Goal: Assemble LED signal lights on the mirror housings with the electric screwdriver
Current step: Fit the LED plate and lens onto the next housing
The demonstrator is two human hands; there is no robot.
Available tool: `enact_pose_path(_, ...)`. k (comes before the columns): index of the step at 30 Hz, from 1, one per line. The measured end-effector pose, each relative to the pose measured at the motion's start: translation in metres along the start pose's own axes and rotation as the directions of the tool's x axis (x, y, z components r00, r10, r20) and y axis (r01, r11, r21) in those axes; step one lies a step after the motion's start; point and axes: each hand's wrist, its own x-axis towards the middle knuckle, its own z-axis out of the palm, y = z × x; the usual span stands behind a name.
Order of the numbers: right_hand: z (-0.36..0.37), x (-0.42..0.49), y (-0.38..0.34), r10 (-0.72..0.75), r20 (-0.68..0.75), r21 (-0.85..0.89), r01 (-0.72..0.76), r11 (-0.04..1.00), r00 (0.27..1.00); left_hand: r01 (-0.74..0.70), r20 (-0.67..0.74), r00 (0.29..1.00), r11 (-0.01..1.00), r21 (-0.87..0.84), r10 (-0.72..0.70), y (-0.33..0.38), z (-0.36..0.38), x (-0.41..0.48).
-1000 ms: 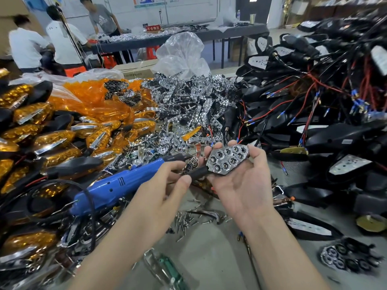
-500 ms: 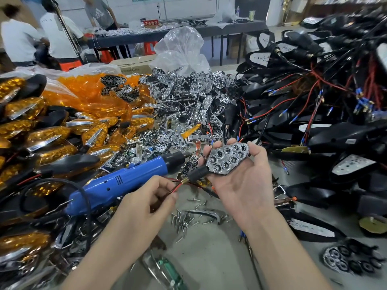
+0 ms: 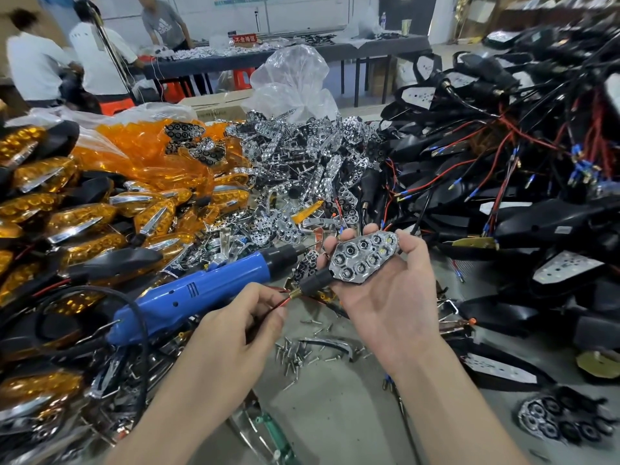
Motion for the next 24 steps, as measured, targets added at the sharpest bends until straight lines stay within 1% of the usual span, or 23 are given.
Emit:
enact_pose_path(14, -0.0014, 0.0004, 0.0015, 0.015, -0.034, -0.004, -0.015, 1.000, 0.999, -0.009, -0.027, 1.000, 0.999, -0.044, 0.007, -0.0008, -0.0017, 0.0008)
enact_pose_path(24, 0.0019, 0.0011, 0.0008, 0.031, -0.036, -0.047, -0.032, 0.998, 0.999, -0.009, -0.031, 0.999, 1.000, -0.002, 0.009, 0.0008, -0.0013, 0.0002)
